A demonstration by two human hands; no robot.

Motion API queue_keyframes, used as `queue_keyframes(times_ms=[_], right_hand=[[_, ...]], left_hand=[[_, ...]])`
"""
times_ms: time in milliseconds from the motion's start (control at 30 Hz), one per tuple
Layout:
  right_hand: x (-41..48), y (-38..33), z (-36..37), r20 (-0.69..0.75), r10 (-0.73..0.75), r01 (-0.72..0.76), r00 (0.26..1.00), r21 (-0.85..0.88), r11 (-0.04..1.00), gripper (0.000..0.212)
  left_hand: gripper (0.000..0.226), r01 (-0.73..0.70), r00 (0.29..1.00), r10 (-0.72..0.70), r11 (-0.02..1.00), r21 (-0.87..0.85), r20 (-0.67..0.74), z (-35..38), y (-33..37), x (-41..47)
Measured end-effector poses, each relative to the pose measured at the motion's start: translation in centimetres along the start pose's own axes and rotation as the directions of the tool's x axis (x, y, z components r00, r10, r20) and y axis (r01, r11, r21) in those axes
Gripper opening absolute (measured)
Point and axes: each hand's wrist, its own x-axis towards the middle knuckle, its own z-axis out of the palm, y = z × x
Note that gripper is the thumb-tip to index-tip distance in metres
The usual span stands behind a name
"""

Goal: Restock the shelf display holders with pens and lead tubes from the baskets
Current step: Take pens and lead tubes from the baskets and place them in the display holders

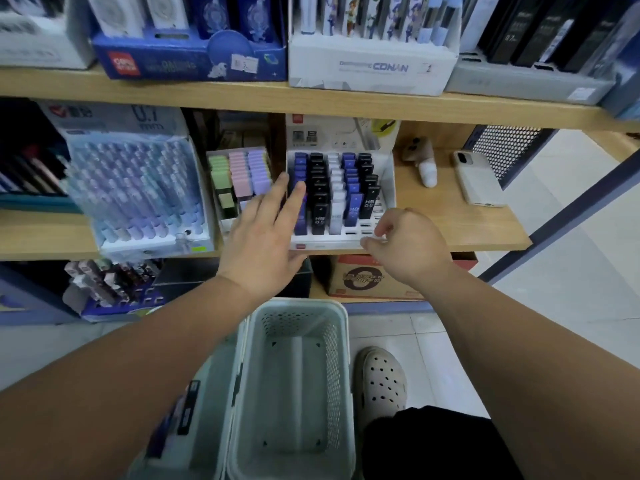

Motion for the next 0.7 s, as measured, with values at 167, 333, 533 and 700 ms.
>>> queue_keyframes(times_ms=[167, 333, 533, 700], right_hand=[[-2.8, -5.2, 1.6, 0.296, -0.183, 0.160, 0.938, 0.102, 0.982, 0.020], [-6.8, -8.6, 6.9, 0.555, -0.274, 0.238, 0.786, 0.137, 0.962, 0.029], [-9.0, -8.6, 16.6, 0.716, -0.075, 0.057, 0.695, 0.048, 0.997, 0.049], [-11.5, -8.8, 23.9, 0.735, 0.061, -0.251, 0.675, 0.151, 0.956, 0.047]], left_hand=[[0.046, -0.071, 0.997, 0.070, 0.997, -0.040, -0.031, -2.4, -7.2, -8.6], [0.019, 0.459, 0.818, -0.374, 0.882, -0.104, 0.436, -0.9, -13.6, -17.8], [0.005, 0.906, 0.325, -0.581, 0.417, -0.070, 0.746, 4.8, -14.1, -25.9], [0.007, 0.953, 0.223, -0.591, 0.301, -0.044, 0.775, 8.3, -12.4, -30.2]])
